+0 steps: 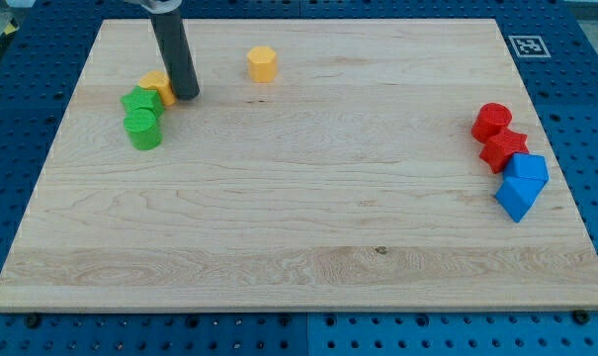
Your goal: Place the hexagon to the top side of the heart
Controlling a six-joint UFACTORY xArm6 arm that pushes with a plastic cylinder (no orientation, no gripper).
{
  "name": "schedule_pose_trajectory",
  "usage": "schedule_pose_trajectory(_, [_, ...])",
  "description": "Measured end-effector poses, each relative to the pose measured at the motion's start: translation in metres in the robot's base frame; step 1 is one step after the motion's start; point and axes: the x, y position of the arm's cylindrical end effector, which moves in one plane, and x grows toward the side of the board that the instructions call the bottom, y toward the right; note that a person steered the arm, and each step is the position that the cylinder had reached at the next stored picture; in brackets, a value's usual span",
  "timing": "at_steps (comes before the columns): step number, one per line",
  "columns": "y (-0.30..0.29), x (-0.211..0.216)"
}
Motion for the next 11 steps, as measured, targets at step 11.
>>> schedule_pose_trajectory(11, [0.049,-0.079])
